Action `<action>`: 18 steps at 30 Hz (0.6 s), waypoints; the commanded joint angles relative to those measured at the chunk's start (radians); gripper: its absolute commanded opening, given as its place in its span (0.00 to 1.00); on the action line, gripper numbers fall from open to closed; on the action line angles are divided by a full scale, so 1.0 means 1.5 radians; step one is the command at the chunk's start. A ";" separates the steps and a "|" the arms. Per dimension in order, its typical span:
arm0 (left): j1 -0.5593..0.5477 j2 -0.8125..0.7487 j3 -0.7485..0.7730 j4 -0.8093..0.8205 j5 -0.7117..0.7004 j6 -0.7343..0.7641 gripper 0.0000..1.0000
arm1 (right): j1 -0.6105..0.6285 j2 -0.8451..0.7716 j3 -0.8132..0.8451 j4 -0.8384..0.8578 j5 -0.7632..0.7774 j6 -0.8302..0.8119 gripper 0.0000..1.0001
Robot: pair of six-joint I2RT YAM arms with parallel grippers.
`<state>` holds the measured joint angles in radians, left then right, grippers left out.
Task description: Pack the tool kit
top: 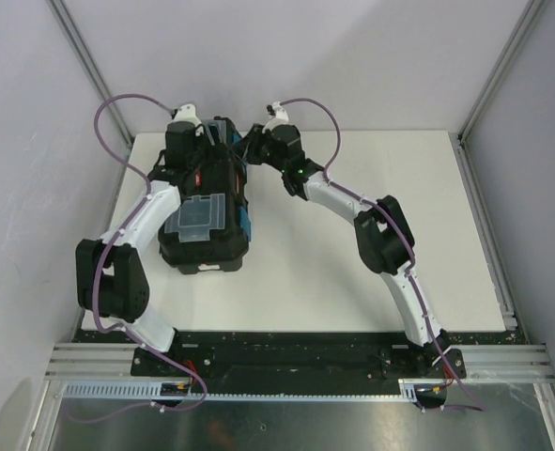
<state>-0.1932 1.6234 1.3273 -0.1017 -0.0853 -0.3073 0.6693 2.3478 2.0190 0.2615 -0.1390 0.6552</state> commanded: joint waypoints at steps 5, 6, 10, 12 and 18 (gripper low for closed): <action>0.041 -0.012 -0.034 -0.101 -0.169 -0.025 0.83 | 0.008 0.016 -0.013 0.091 -0.094 0.113 0.19; 0.042 -0.010 -0.034 -0.108 -0.194 -0.025 0.84 | 0.006 0.021 -0.014 0.095 -0.097 0.118 0.19; 0.045 -0.002 -0.031 -0.124 -0.235 -0.020 0.87 | -0.005 0.031 -0.039 0.156 -0.113 0.149 0.18; 0.047 0.002 -0.025 -0.126 -0.206 -0.013 0.87 | -0.011 0.042 -0.034 0.178 -0.130 0.165 0.18; 0.053 -0.007 0.019 -0.126 -0.120 0.005 0.89 | -0.042 0.008 -0.109 0.287 -0.172 0.220 0.18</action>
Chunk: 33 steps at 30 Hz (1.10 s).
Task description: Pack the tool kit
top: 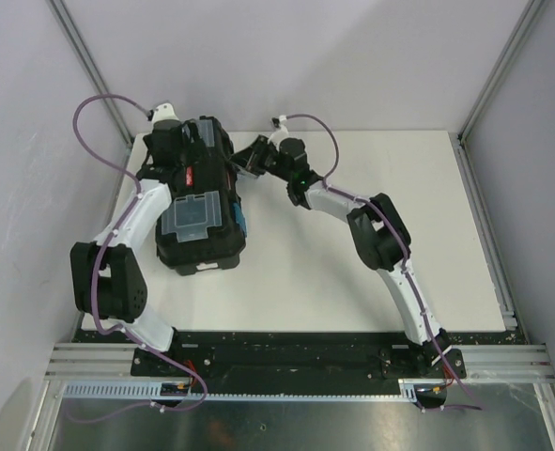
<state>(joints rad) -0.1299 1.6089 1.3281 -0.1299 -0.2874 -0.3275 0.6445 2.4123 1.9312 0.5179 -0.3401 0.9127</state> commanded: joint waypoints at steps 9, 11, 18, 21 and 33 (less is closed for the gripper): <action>0.064 0.033 0.092 -0.108 0.051 0.037 0.99 | -0.082 -0.193 -0.285 0.096 -0.058 0.016 0.70; 0.077 0.050 0.100 -0.108 0.050 0.044 0.99 | -0.087 -0.227 -0.321 0.065 -0.068 -0.003 0.84; 0.143 0.144 0.175 -0.109 0.244 0.055 0.99 | -0.069 -0.306 -0.351 -0.077 -0.065 -0.105 0.99; 0.152 0.181 0.199 -0.110 0.263 0.057 0.99 | -0.069 -0.316 -0.352 -0.105 -0.063 -0.111 0.99; 0.140 0.257 0.246 -0.108 0.631 0.192 0.89 | -0.082 -0.366 -0.402 -0.164 -0.023 -0.117 0.99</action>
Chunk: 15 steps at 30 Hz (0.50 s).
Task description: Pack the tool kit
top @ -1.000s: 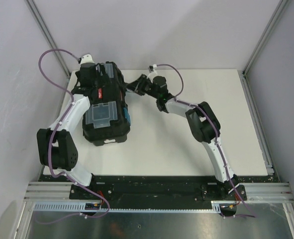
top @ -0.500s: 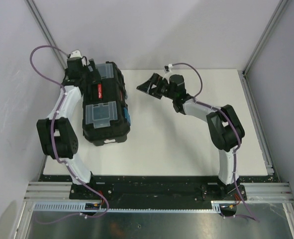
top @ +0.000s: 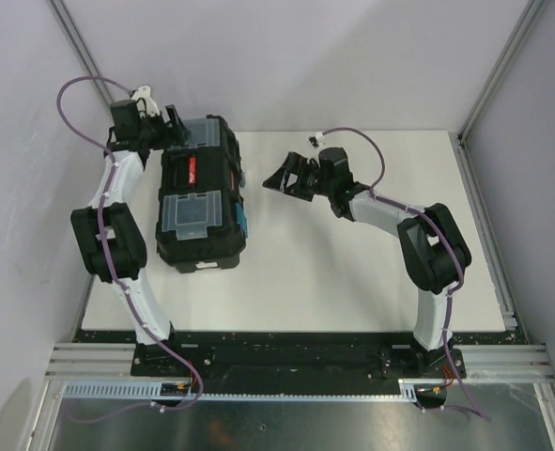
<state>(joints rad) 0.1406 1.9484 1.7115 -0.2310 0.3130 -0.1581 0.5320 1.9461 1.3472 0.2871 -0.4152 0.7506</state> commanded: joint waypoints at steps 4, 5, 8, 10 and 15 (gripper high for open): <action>-0.079 0.013 -0.041 -0.038 0.314 0.135 0.88 | -0.017 -0.070 -0.032 -0.010 0.048 0.007 0.99; -0.098 0.010 -0.047 -0.038 0.329 0.144 0.88 | -0.020 -0.074 -0.037 -0.009 0.050 0.011 0.99; -0.139 0.000 -0.064 -0.037 0.357 0.157 0.87 | -0.029 -0.092 -0.059 -0.013 0.070 0.023 0.99; -0.164 -0.011 -0.080 -0.037 0.365 0.166 0.87 | -0.037 -0.115 -0.089 -0.021 0.100 0.032 0.99; -0.197 -0.051 -0.126 -0.037 0.366 0.183 0.87 | -0.080 -0.195 -0.197 -0.036 0.181 0.051 0.95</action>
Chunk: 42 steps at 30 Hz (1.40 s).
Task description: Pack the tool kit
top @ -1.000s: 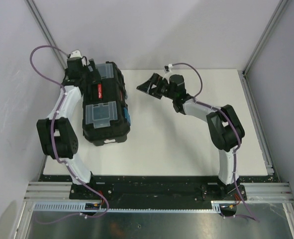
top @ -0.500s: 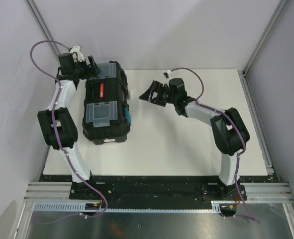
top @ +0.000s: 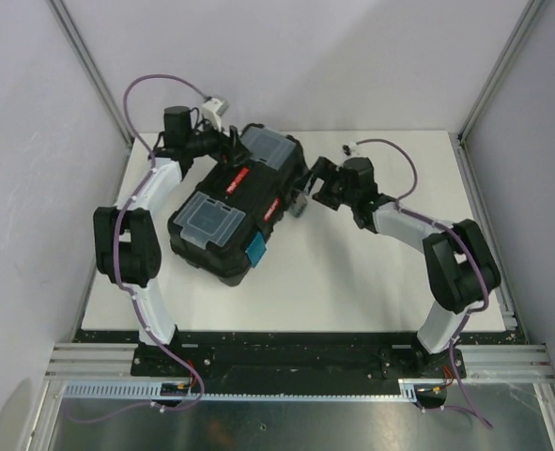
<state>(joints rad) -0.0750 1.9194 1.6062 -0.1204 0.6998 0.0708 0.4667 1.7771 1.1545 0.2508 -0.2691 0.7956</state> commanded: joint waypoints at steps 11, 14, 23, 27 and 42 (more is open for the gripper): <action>-0.063 -0.138 -0.005 -0.082 -0.118 -0.071 0.99 | -0.120 -0.263 -0.231 -0.078 0.129 -0.004 0.72; -0.068 -0.190 -0.018 -0.072 -0.143 -0.089 0.99 | -0.160 -0.221 -0.240 -0.061 0.043 -0.008 0.66; -0.205 -0.376 -0.172 -0.056 -0.264 -0.134 0.77 | -0.200 0.005 -0.213 0.153 -0.190 0.008 0.22; -0.285 -0.413 -0.224 -0.057 -0.371 -0.089 0.78 | -0.203 0.125 -0.147 0.208 -0.292 0.006 0.12; -0.320 -0.380 -0.222 -0.066 -0.474 -0.067 0.83 | -0.224 0.356 0.026 0.292 -0.492 -0.015 0.08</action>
<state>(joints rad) -0.5426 1.3304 1.2469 -0.2352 0.0540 -0.0586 0.1181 2.2475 1.1412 0.5938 -0.9142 0.7925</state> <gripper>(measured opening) 0.821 0.088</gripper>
